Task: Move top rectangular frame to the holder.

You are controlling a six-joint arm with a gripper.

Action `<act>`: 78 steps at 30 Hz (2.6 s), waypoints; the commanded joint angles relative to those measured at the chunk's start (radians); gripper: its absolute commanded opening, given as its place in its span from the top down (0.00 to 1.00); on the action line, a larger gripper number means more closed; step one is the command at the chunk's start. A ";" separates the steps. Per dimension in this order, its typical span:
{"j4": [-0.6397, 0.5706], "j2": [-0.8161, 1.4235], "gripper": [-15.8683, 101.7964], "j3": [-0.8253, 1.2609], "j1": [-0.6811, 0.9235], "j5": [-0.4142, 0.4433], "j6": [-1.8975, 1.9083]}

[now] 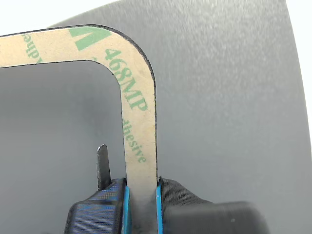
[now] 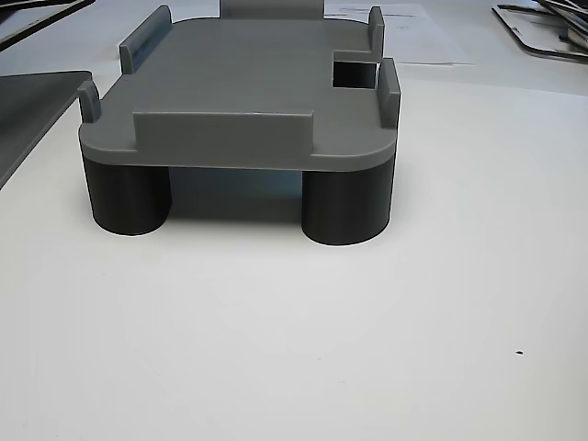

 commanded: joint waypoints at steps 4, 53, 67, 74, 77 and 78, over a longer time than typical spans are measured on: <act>0.071 -0.061 0.96 -0.279 -0.080 0.032 0.133; 0.072 -0.514 0.97 -0.683 -0.534 0.023 0.744; 0.071 -0.548 0.97 -0.680 -0.534 0.011 0.739; 0.071 -0.545 0.97 -0.675 -0.532 -0.002 0.747; 0.071 -0.540 0.97 -0.663 -0.532 -0.003 0.749; 0.071 -0.537 0.97 -0.658 -0.532 -0.006 0.749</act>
